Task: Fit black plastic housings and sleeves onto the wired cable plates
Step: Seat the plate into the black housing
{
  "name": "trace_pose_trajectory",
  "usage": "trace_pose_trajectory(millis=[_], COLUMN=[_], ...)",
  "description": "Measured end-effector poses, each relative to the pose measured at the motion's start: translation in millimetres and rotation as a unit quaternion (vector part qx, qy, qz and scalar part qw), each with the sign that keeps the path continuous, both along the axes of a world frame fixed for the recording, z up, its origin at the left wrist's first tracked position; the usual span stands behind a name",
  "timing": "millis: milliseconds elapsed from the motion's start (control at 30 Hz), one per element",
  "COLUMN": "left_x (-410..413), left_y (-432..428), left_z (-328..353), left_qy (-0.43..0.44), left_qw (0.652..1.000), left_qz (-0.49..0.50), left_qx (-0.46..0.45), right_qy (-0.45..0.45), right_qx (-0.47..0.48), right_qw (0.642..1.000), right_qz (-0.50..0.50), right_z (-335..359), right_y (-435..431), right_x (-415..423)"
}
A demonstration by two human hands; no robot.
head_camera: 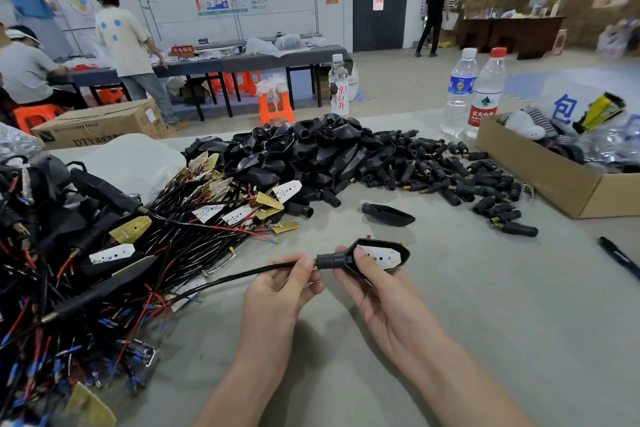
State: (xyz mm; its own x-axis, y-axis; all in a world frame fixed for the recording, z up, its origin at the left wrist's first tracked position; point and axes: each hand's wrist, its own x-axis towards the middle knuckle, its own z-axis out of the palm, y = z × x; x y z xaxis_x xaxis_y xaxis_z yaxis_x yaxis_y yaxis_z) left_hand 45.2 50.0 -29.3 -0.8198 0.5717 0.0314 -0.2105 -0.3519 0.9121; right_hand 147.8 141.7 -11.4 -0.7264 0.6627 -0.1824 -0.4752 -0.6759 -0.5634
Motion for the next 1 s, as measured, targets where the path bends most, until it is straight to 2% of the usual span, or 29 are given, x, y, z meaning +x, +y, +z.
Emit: trace_pose_trajectory(millis=[200,367,500,567,667,833,1000], left_x=[-5,-9,-9,-8,-7,-5,-1], left_y=[-2,-6,-9,-9,-9,-12,-28], left_z=[0,3,6,8,9,16,28], left_qy=[0.015,0.057,0.139,0.152,0.125,0.021,0.005], left_qw=[0.999,0.996,0.985,0.982,0.987,0.999,1.000], left_qz=[0.047,0.062,0.076,0.080,0.072,0.030,-0.028], left_qx=[-0.013,-0.032,-0.070,-0.078,-0.070,-0.013,-0.011], right_qy=[-0.044,-0.054,-0.065,-0.069,-0.084,-0.084,-0.040], right_qx=[0.101,0.124,0.155,0.147,0.143,0.145,0.156], right_qw=[0.993,0.989,0.984,0.985,0.984,0.983,0.986], right_qz=[-0.038,-0.054,-0.052,-0.059,-0.071,-0.069,-0.042], right_z=[-9,-8,-6,-6,-6,-6,2], right_y=[0,4,5,6,8,6,-11], right_x=[-4,-5,-2,0,2,3,-6])
